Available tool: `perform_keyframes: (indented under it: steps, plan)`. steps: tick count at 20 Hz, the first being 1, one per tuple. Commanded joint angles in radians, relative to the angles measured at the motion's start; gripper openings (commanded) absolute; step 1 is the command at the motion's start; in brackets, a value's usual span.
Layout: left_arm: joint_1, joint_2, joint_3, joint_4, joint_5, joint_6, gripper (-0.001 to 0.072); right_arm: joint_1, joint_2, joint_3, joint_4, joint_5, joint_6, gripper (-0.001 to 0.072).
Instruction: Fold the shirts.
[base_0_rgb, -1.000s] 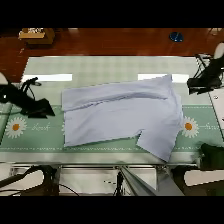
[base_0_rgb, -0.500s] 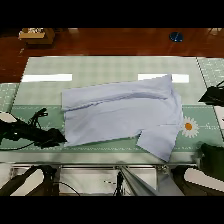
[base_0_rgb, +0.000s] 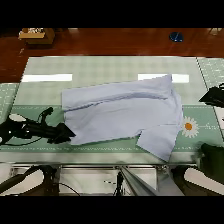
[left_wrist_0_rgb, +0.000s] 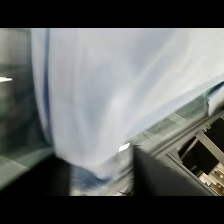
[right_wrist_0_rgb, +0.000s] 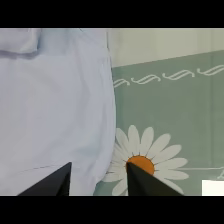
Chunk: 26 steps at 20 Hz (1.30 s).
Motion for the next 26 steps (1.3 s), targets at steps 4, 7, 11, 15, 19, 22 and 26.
perform_keyframes:
  steps: [4, 7, 11, 15, 19, 22, 26]
  plan:
    - [-0.053, -0.085, -0.001, -0.063, 0.005, 0.027, 0.0018, -0.024, 0.055, -0.005, -0.027, 0.009, 0.010, 0.0447]
    - [-0.037, -0.081, 0.002, -0.065, -0.013, 0.042, 0.0018, -0.117, 0.056, -0.116, 0.011, 0.056, 0.057, 0.0464]
    - [-0.032, -0.081, 0.002, -0.066, -0.032, 0.049, 0.0018, -0.122, 0.055, -0.360, 0.072, 0.035, 0.028, 0.0463]
    - [-0.032, -0.081, 0.002, -0.066, -0.035, 0.049, 0.0018, -0.122, 0.055, -0.520, 0.121, -0.072, -0.006, 0.0463]
    - [-0.032, -0.081, 0.002, -0.066, -0.034, 0.049, 0.0018, -0.122, 0.055, -0.585, 0.125, -0.142, -0.013, 0.0461]
    - [-0.032, -0.081, 0.002, -0.066, -0.033, 0.049, 0.0018, -0.070, 0.055, -0.635, 0.143, -0.192, -0.044, 0.0411]
    - [-0.032, -0.080, 0.002, -0.080, -0.035, 0.097, 0.0018, 0.086, 0.056, -0.623, 0.179, -0.281, -0.044, 0.0028]
